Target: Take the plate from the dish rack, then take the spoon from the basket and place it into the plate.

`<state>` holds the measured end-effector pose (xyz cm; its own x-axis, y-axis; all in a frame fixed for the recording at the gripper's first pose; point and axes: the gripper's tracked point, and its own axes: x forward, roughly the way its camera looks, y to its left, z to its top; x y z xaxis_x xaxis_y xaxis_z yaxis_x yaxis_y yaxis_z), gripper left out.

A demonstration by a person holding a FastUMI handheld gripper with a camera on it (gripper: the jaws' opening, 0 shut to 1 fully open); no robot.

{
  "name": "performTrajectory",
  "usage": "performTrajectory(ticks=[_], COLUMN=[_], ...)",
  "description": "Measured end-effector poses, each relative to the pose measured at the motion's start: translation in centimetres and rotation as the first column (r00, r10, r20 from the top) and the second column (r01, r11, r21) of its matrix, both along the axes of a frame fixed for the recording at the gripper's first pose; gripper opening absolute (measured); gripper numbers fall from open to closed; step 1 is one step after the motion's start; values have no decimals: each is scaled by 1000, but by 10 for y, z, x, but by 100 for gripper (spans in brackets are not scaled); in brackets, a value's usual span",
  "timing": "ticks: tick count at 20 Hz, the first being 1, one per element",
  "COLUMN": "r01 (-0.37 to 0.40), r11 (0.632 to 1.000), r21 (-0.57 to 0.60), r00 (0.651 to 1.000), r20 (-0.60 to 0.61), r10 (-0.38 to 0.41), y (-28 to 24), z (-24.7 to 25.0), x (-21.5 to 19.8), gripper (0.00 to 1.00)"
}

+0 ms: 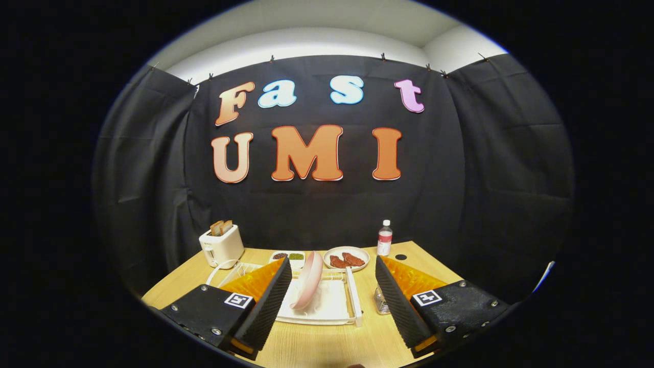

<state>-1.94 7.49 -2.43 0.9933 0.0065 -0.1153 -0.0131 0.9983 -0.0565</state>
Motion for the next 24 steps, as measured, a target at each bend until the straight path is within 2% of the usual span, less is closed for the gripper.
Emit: performTrajectory(ticks=[7, 15, 18, 24], r01=[-42, -21, -5, 18], r11=[999, 999, 1000, 998], r21=[-24, -40, 11, 68], r00=[994, 957, 929, 879], r20=[-99, -289, -369, -477], r10=[39, 8, 9, 17], y=[26, 28, 29, 35], z=[-33, -100, -125, -160], x=[51, 122, 142, 168], gripper=[98, 98, 93, 72])
